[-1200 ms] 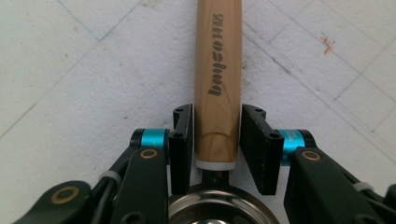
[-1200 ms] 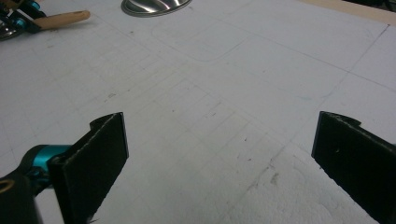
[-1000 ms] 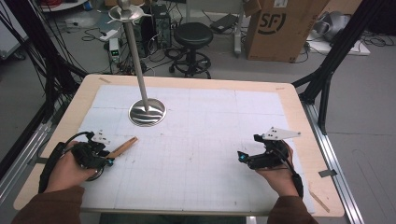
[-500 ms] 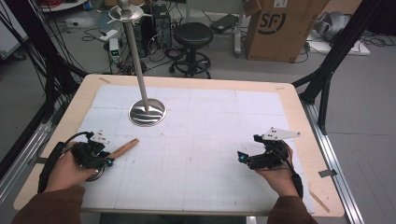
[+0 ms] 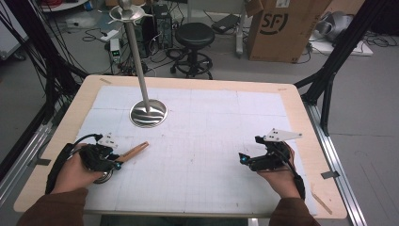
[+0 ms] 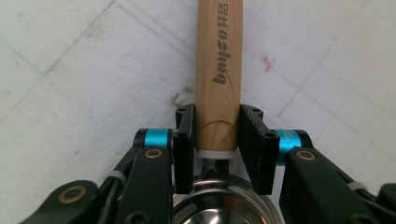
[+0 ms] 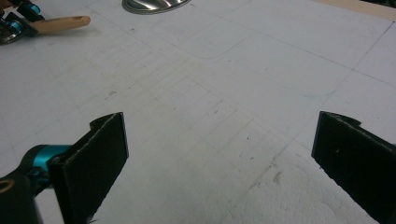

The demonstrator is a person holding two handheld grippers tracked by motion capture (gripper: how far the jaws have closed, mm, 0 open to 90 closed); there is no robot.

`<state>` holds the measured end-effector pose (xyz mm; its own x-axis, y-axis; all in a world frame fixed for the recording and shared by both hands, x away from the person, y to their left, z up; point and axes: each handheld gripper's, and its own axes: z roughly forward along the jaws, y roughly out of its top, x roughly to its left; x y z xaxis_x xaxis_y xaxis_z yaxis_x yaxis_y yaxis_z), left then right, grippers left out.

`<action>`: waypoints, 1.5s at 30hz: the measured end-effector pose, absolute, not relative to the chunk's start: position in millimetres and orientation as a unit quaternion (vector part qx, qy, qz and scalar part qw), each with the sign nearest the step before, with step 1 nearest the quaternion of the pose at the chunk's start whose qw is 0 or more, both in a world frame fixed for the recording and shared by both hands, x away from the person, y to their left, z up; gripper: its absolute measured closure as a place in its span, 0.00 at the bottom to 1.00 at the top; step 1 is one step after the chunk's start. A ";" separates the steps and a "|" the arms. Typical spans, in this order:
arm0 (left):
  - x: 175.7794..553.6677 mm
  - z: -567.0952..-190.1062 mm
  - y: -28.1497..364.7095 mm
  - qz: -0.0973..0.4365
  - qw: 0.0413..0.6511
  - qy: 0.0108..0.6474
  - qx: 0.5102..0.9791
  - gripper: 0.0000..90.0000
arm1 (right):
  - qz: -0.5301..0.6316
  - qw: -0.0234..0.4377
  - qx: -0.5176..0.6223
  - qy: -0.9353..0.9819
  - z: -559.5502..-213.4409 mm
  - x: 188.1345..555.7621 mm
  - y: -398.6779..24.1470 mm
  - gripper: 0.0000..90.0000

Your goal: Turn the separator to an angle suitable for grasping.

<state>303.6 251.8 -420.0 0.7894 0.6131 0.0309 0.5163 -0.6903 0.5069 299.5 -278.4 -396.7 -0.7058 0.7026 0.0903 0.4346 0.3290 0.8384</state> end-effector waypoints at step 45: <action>318.0 -417.5 216.2 0.109 0.160 0.323 0.927 0.64 | 0.454 0.142 0.353 0.806 -399.1 300.6 -274.3 0.03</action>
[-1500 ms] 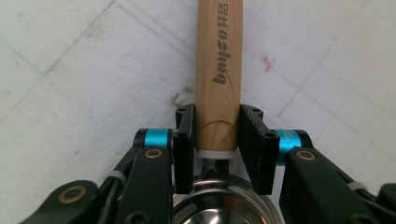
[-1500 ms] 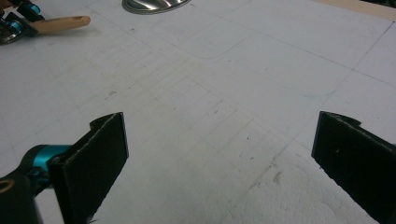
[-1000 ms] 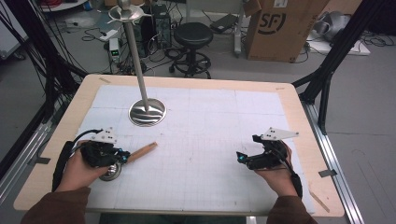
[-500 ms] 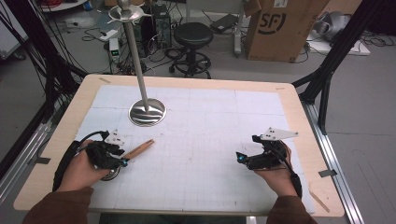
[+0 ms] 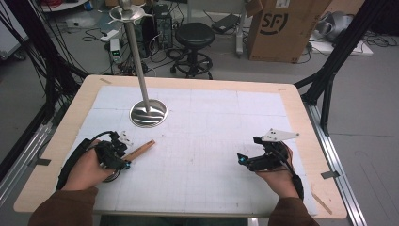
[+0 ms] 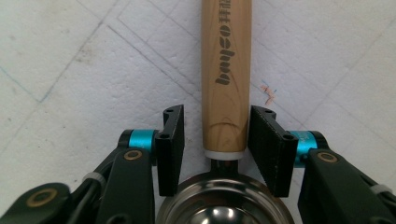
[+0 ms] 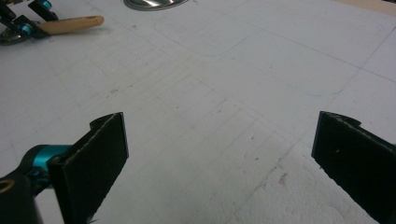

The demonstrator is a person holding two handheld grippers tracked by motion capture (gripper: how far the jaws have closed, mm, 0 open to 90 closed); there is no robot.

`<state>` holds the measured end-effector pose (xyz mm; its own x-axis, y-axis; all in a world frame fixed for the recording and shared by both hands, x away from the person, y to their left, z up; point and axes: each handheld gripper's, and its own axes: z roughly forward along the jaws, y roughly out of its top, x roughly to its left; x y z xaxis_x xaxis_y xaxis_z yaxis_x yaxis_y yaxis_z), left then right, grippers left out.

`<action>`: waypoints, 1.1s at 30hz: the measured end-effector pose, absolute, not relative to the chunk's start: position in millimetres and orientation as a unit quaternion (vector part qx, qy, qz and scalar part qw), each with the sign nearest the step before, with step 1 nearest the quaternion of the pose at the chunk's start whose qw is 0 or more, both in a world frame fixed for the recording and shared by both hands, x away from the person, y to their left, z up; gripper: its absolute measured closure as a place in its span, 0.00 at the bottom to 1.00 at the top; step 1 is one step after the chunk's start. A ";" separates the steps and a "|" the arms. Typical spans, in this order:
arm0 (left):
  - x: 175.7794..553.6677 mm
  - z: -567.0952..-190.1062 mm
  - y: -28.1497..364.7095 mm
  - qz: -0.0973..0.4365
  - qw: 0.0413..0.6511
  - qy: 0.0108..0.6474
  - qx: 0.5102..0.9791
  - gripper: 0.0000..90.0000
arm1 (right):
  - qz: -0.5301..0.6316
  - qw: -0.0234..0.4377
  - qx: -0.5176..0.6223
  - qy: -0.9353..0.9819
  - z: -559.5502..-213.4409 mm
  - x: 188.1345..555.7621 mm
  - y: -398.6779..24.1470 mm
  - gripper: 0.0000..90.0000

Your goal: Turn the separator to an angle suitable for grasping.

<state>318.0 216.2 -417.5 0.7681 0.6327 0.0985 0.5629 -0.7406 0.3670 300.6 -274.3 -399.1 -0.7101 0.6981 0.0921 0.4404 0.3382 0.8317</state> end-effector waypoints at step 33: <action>311.9 -412.3 224.8 0.094 0.214 0.295 0.927 0.77 | 0.457 0.141 0.353 0.804 -398.9 299.8 -276.3 0.03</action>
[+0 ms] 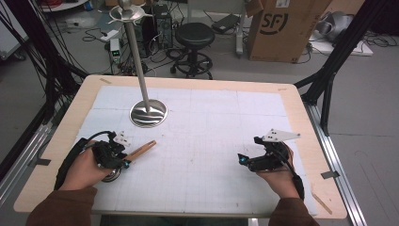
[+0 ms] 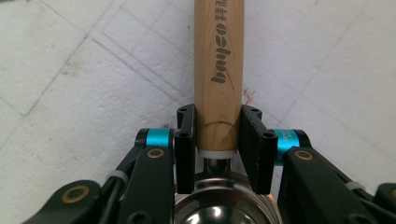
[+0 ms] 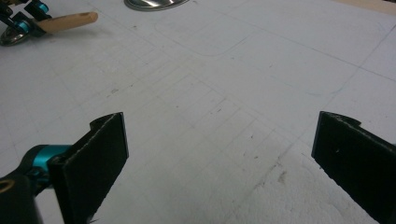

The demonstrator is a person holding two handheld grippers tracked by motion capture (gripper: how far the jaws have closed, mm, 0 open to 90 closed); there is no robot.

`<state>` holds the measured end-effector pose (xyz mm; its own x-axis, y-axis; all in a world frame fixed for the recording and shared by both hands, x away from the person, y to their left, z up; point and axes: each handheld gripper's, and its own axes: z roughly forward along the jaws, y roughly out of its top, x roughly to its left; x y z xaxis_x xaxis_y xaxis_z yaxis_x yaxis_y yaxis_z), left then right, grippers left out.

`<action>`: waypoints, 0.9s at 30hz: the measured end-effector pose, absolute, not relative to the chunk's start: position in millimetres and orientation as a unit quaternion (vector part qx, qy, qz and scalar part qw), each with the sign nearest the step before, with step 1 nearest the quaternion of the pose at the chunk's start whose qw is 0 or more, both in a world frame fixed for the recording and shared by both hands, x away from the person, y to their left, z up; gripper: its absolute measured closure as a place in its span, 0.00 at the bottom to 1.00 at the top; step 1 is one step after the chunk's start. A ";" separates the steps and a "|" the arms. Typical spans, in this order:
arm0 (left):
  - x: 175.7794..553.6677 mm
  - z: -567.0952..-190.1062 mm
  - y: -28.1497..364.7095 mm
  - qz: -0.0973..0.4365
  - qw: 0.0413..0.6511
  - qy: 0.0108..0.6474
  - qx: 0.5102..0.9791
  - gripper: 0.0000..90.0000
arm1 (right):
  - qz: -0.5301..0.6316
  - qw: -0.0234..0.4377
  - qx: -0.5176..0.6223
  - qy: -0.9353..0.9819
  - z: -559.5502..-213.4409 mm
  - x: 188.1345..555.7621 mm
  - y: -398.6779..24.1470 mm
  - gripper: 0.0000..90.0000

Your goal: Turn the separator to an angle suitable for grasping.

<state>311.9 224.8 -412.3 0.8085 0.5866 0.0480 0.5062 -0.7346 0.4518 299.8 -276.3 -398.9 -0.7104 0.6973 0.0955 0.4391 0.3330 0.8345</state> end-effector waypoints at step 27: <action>290.3 -369.7 227.3 0.065 0.425 0.234 0.872 0.77 | 0.463 0.139 0.348 0.803 -396.8 298.8 -275.3 0.03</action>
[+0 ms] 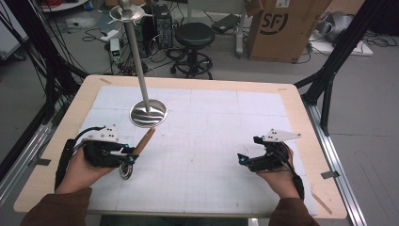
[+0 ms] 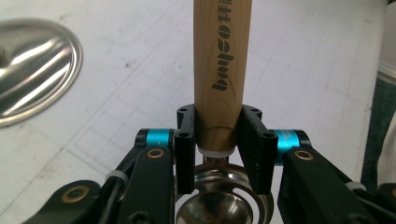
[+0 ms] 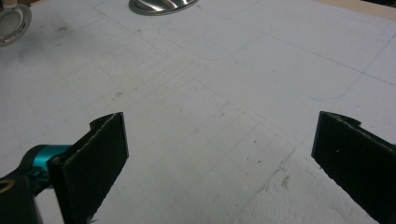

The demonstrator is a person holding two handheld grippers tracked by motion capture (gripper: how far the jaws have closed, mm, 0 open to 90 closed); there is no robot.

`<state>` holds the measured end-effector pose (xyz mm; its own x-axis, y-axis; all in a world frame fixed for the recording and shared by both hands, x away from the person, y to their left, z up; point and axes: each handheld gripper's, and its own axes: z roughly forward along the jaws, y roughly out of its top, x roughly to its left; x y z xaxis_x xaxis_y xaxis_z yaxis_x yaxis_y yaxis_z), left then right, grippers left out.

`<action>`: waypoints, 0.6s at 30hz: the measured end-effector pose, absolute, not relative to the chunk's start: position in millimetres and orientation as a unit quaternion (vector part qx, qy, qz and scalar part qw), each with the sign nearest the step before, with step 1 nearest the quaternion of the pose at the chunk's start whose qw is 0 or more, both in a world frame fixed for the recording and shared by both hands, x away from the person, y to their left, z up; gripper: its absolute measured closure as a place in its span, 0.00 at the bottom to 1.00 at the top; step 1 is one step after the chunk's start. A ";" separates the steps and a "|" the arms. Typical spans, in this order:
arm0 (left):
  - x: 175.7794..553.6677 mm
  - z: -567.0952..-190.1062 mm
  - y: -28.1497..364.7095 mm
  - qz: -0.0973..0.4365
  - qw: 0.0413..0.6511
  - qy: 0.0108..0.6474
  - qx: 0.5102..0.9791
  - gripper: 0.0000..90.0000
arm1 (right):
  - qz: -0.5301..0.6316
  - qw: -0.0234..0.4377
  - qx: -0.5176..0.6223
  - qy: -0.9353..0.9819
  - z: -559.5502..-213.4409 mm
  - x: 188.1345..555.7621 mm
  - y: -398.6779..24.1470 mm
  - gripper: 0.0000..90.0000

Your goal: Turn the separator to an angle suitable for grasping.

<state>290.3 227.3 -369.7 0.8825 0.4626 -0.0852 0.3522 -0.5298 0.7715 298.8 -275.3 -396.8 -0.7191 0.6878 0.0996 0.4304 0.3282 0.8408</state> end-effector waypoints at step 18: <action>286.2 -362.2 215.9 0.064 0.466 0.210 0.857 0.77 | 0.482 0.136 0.330 0.800 -390.2 296.7 -268.7 0.03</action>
<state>286.2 215.9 -362.2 0.9038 0.4191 -0.0860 0.2998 -0.4769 0.8263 296.7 -268.7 -390.2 -0.7451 0.6593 0.1008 0.3979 0.3180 0.8605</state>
